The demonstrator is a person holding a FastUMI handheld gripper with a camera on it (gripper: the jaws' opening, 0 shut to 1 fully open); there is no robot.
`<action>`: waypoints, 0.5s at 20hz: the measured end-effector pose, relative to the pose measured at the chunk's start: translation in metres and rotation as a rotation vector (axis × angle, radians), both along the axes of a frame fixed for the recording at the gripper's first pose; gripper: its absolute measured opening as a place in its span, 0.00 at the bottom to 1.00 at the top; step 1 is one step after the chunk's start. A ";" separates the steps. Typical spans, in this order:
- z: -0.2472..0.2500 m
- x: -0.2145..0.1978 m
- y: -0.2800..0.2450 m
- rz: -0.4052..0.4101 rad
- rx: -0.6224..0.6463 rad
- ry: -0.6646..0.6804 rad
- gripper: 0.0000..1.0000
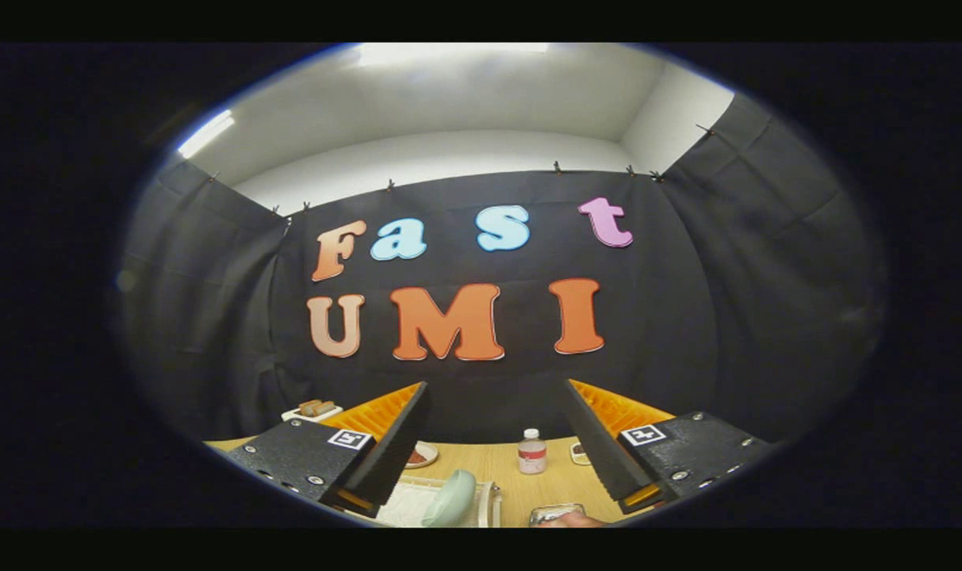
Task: Take the plate from the dish rack, then take the spoon from the basket and place it into the plate.
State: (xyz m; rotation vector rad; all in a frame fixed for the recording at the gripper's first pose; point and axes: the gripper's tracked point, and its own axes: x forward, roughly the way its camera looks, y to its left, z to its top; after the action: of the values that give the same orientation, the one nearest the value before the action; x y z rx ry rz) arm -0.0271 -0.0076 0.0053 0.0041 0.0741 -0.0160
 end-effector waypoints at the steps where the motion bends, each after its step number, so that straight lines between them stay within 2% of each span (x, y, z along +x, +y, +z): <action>1: 0.000 -0.002 -0.002 -0.004 0.010 0.002 0.98; 5: -0.006 -0.004 0.001 -0.014 0.053 0.024 0.98; 10: -0.050 -0.001 0.013 0.011 0.060 0.209 0.98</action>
State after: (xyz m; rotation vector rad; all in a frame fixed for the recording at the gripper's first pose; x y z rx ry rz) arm -0.0283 0.0057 -0.0447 0.0625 0.2837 -0.0030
